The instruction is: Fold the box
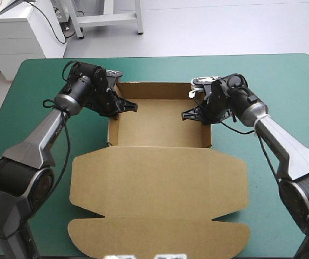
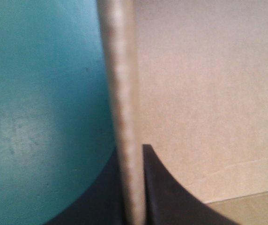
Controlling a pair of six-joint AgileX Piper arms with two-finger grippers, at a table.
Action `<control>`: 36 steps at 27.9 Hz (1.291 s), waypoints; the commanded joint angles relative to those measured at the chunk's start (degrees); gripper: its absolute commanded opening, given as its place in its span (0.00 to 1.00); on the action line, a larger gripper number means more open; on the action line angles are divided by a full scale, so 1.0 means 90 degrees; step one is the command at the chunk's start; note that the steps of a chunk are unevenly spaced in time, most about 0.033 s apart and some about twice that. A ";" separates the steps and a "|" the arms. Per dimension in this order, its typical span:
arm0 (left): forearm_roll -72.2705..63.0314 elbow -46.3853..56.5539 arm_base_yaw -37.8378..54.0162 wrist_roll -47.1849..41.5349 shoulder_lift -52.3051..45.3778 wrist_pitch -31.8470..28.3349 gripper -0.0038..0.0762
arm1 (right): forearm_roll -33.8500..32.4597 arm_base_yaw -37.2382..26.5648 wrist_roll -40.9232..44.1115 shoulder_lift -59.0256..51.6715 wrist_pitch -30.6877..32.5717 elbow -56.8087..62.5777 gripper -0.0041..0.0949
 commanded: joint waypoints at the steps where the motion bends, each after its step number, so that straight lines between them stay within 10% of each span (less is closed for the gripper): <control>1: -0.0496 -0.0244 -0.0046 0.0084 0.0001 -0.0013 0.04 | -0.0108 -0.0035 -0.0236 -0.0294 0.0059 -0.0120 0.02; 12: -0.0887 -0.0244 -0.0046 0.0287 0.0411 0.0242 0.04 | -0.0468 -0.0100 0.0156 0.0073 0.0125 -0.0120 0.04; 16: -0.1010 -0.0244 -0.0046 0.0393 0.0415 0.0242 0.07 | -0.0572 -0.0100 -0.0016 0.0112 0.0103 -0.0120 0.23; 22: -0.1156 -0.0244 -0.0046 0.0541 0.0415 0.0202 0.28 | -0.0592 -0.0100 -0.0016 0.0114 -0.0106 -0.0120 0.59; 29: -0.1043 -0.0320 -0.0046 0.0541 0.0415 0.0240 0.67 | -0.0801 -0.0100 -0.0032 0.0114 -0.0145 -0.0311 0.60; 36: -0.0887 -0.1223 -0.0046 0.0541 0.0402 0.0240 0.69 | -0.1036 -0.0100 -0.0063 0.0114 0.0431 -0.0956 0.60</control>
